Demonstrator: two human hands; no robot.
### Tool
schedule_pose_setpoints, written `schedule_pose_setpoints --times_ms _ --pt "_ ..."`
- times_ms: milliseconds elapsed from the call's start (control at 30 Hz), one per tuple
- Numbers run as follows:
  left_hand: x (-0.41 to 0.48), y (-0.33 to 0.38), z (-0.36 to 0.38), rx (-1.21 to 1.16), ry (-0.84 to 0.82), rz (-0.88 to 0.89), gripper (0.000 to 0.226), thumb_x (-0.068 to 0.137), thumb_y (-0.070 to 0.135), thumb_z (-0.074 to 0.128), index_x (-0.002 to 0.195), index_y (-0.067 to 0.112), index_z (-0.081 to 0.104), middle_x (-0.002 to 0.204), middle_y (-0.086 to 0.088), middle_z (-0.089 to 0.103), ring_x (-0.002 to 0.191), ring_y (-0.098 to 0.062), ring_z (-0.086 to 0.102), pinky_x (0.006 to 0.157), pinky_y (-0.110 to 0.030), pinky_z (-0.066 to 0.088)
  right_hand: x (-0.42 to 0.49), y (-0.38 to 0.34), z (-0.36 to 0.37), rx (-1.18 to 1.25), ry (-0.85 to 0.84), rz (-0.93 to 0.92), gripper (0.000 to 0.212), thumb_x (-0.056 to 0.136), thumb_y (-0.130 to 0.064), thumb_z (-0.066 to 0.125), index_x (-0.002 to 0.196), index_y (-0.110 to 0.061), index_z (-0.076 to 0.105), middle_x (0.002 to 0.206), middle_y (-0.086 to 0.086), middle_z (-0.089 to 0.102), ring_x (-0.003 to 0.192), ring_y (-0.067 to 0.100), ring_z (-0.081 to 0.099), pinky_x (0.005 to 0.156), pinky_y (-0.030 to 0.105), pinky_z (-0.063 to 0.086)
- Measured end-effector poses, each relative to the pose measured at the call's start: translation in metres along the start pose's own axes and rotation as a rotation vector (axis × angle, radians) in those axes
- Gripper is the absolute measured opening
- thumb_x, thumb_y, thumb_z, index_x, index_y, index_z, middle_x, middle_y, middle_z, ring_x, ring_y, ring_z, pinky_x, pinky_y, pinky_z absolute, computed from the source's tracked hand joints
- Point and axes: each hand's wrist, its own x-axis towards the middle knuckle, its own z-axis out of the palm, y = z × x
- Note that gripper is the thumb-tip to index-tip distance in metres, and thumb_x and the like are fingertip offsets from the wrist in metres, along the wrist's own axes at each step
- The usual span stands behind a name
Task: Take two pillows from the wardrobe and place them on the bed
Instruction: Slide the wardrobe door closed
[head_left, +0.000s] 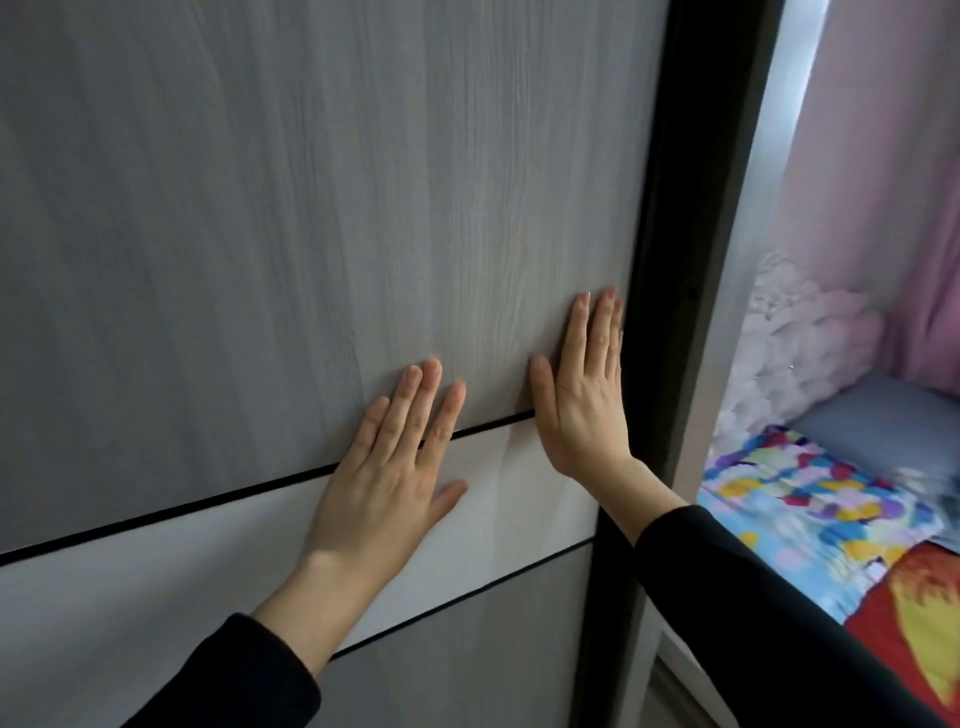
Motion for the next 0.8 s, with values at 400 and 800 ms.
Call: schedule_pose_setpoints --times_ms 400,800 --pt "0.044 0.065 0.013 0.037 0.025 0.015 0.091 0.084 0.063 0.039 0.148 0.011 0.003 0.158 -0.017 -0.008 0.146 -0.027 -0.006 0.118 -0.04 -0.003 0.01 0.043 -0.009 0.126 0.095 0.148 0.063 0.099 -0.031 0.03 0.146 -0.005 -0.004 0.157 0.017 -0.01 0.145 0.022 -0.013 0.115 0.024 -0.01" --pt "0.042 0.063 0.015 0.065 0.06 -0.007 0.093 0.082 0.067 0.037 0.148 0.012 0.003 0.157 -0.017 -0.012 0.146 -0.027 -0.003 0.118 -0.04 -0.003 0.008 0.05 -0.006 0.057 0.069 0.095 0.064 0.098 -0.036 0.026 0.146 -0.005 -0.003 0.156 0.021 -0.008 0.145 0.025 -0.01 0.118 0.028 -0.004"
